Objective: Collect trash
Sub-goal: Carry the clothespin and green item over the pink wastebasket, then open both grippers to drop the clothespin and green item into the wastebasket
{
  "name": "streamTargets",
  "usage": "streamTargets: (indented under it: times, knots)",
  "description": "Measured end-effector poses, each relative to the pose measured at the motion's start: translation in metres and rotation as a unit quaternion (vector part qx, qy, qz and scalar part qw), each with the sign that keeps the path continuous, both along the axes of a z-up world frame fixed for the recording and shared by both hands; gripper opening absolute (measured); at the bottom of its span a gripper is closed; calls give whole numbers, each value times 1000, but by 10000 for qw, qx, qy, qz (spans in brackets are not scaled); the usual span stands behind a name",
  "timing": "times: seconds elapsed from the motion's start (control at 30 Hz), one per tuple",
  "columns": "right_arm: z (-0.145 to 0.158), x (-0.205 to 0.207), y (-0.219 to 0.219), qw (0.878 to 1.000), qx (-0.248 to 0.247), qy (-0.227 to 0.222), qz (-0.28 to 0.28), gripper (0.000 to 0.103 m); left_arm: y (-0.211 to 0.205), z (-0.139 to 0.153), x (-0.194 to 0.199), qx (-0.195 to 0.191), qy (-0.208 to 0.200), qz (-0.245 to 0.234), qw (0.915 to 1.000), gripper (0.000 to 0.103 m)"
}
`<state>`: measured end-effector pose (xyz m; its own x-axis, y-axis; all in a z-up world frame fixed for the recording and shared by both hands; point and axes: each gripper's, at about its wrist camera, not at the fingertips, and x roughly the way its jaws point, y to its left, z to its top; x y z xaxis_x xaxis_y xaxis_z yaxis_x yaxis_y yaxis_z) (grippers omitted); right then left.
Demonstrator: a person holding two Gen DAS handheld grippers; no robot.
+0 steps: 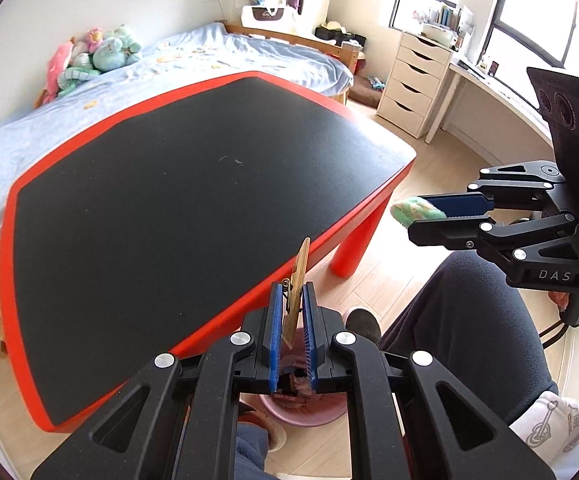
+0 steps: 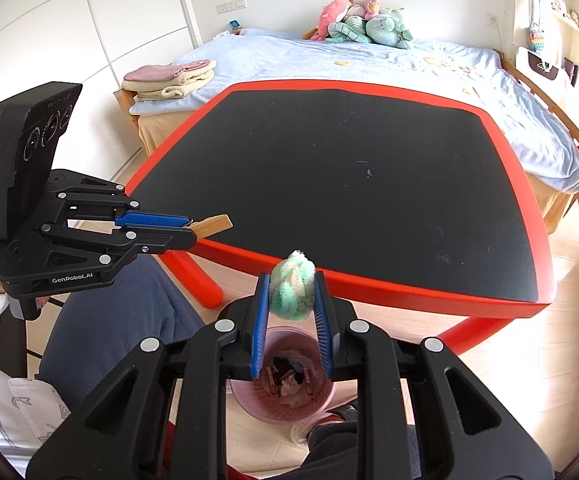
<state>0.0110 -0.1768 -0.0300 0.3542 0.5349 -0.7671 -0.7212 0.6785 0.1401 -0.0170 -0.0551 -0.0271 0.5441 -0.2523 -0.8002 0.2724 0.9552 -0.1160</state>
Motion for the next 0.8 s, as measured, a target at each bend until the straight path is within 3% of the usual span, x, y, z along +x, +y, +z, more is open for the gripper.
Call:
streamTargets:
  times: [0.33, 0.8]
  knots:
    - [-13, -31, -6, 9995, 93, 300, 36, 21, -9, -9, -24, -92, 131, -9, 9999, 10]
    - [-16, -36, -7, 9992, 117, 363, 115, 21, -14, -13, -32, -105, 185, -60, 9998, 10]
